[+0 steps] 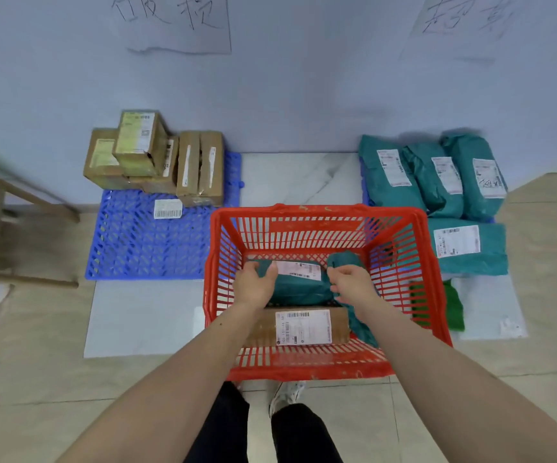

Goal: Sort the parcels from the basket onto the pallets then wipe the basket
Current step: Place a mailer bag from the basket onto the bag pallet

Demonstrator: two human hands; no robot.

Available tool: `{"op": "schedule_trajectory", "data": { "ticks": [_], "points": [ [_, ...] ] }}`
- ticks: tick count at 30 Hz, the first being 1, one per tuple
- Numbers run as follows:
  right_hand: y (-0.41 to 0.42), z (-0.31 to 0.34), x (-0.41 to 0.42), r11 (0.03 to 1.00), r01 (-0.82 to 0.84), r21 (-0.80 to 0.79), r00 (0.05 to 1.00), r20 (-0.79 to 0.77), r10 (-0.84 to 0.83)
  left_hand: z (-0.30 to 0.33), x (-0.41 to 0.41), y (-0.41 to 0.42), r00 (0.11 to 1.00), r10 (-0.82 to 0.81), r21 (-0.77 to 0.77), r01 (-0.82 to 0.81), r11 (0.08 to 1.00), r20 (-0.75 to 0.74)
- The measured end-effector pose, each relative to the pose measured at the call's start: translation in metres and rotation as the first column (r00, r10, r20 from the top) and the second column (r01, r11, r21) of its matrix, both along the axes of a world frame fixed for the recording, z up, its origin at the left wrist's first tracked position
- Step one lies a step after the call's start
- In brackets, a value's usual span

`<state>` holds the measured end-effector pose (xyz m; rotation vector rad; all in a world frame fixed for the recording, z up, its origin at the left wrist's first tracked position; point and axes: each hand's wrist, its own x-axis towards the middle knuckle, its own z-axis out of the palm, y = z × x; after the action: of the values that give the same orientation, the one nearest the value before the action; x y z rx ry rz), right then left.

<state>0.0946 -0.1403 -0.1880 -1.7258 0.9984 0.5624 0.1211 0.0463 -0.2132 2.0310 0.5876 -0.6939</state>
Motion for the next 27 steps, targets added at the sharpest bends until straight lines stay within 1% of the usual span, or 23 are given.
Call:
{"op": "schedule_trajectory", "data": {
  "ticks": [4,6,8,12,16,20,24,27],
  "points": [
    [0.005,-0.025,-0.004,0.999,0.032,0.012,0.997,-0.067,-0.032,-0.024,0.001,-0.003,0.997,-0.06,0.118,0.064,0.991,-0.038],
    [0.008,-0.038,-0.002,0.996,0.07,0.049,0.99,-0.126,-0.063,-0.039,0.002,-0.001,0.996,-0.071,0.133,0.078,0.988,-0.061],
    [0.011,-0.052,0.0,0.985,0.155,0.074,0.973,-0.185,-0.139,-0.053,0.004,0.0,0.993,-0.054,0.136,0.068,0.988,-0.108],
    [0.017,-0.076,0.009,0.966,0.244,0.083,0.951,-0.217,-0.222,-0.074,0.005,-0.002,0.989,-0.019,0.157,0.042,0.987,-0.146],
    [0.024,-0.095,0.019,0.918,0.371,0.142,0.909,-0.258,-0.327,-0.089,0.009,-0.005,0.988,-0.019,0.181,0.047,0.982,-0.155],
    [0.033,-0.111,0.027,0.884,0.456,0.102,0.865,-0.285,-0.414,-0.103,0.012,-0.005,0.985,-0.025,0.192,0.059,0.98,-0.173],
    [0.041,-0.124,0.031,0.821,0.539,0.188,0.818,-0.349,-0.457,-0.104,0.015,-0.004,0.986,-0.021,0.235,0.06,0.97,-0.167],
    [0.041,-0.124,0.032,0.786,0.58,0.214,0.797,-0.347,-0.494,-0.103,0.016,-0.003,0.99,-0.006,0.239,0.04,0.97,-0.142]
  ]
}}
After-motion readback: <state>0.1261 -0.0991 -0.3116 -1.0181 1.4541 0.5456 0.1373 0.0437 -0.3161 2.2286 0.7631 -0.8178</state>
